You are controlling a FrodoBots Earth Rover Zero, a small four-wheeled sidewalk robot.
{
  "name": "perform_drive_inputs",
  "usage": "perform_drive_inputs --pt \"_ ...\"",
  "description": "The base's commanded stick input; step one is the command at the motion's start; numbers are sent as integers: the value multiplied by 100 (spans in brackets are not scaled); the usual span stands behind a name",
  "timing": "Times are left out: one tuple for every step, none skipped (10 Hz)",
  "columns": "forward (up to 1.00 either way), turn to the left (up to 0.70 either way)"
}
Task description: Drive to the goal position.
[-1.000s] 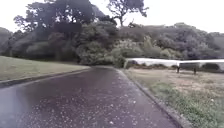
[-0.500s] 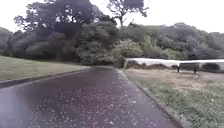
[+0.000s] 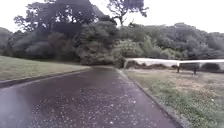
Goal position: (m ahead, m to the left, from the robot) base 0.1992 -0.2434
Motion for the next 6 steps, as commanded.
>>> perform_drive_inputs --pt "4 1" --pt "4 1" --pt "4 1" --pt "3 1" --pt "4 1" --pt "4 3"
